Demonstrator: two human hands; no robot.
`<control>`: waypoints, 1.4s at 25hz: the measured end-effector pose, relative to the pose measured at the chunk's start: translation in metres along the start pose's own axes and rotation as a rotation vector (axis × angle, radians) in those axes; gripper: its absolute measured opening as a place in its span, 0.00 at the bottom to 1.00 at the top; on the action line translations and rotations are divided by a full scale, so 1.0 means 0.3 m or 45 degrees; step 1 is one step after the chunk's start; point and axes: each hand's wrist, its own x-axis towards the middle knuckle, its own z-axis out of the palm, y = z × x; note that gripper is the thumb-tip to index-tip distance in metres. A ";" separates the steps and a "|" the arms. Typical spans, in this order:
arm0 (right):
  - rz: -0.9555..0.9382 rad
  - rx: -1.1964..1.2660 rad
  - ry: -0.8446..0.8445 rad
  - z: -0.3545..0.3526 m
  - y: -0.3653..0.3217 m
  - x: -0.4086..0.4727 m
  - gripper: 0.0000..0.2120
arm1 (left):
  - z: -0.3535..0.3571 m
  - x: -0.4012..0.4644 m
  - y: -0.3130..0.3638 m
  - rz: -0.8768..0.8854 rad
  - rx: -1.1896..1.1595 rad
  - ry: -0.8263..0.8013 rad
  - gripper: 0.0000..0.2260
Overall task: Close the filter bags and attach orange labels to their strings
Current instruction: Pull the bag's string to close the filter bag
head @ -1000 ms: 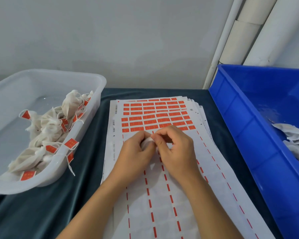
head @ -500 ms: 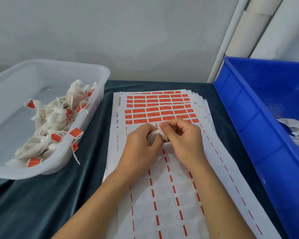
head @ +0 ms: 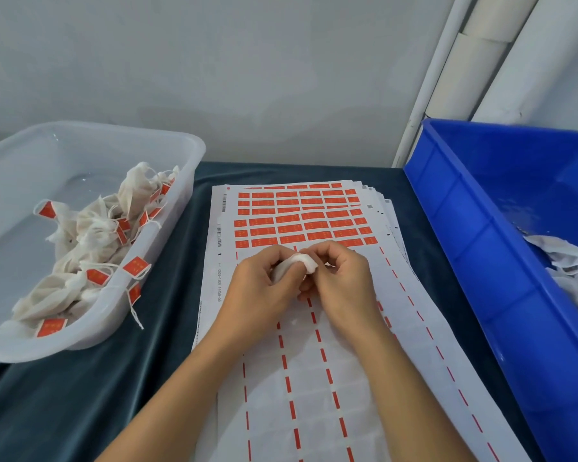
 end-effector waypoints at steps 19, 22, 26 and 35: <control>-0.324 -0.200 0.009 -0.001 -0.020 -0.017 0.04 | -0.012 0.021 -0.016 -0.127 0.074 0.055 0.07; -0.263 -0.247 0.094 -0.011 -0.014 -0.007 0.05 | -0.015 0.024 -0.005 -0.162 0.044 -0.017 0.11; -0.258 -0.180 0.081 -0.011 -0.025 -0.010 0.04 | -0.028 0.024 0.010 -0.223 -0.128 -0.109 0.14; -0.644 -0.447 0.095 -0.015 -0.018 -0.032 0.06 | -0.029 0.025 0.007 -0.300 -0.170 -0.028 0.15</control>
